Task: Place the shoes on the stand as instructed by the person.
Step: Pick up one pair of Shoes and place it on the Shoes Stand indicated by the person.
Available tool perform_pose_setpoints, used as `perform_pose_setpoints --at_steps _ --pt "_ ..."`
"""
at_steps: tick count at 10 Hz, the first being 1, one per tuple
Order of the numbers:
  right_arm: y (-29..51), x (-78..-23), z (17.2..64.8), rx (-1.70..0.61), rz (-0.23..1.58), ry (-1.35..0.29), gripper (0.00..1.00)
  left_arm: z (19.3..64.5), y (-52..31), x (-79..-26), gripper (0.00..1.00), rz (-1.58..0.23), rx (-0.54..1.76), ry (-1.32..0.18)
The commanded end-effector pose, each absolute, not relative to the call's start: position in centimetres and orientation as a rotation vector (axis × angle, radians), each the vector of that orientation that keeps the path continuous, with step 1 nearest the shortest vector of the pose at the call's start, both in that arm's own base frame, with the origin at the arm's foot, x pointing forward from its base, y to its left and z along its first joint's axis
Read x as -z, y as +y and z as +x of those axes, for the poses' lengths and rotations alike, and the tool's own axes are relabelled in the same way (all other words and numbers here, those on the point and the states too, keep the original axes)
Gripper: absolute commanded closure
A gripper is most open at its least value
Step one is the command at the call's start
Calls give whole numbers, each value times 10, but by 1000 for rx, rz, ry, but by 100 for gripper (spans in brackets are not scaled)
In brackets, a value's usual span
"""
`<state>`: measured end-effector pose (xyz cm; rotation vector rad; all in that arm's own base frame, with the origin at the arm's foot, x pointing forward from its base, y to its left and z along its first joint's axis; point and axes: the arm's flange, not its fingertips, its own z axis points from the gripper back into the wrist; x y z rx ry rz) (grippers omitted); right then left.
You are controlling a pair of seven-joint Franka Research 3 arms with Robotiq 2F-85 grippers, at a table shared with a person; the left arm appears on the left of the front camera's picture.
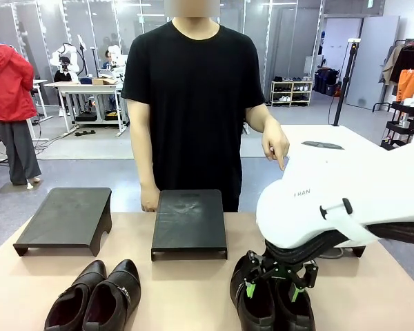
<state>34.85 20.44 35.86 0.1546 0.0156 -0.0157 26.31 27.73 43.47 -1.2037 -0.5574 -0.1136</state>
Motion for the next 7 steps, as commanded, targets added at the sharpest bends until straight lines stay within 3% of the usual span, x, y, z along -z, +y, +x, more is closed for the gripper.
perform_pose_setpoints --at_steps 1,3,4,5,6,7 --pt "199 -325 313 59 104 -8 0 263 278 -435 0 -1211 119 -566" --pt "201 -316 310 61 86 -9 0 263 278 -435 0 -1211 119 -566" --pt "201 -313 309 54 79 -10 53 263 278 -435 0 -1211 119 -566" --pt "201 -312 308 59 73 -12 60 263 278 -435 0 -1211 119 -566" --pt "202 -310 308 58 67 -15 100 263 278 -435 0 -1211 119 -566" --pt "202 -309 307 60 64 -16 100 263 278 -435 0 -1211 119 -566"
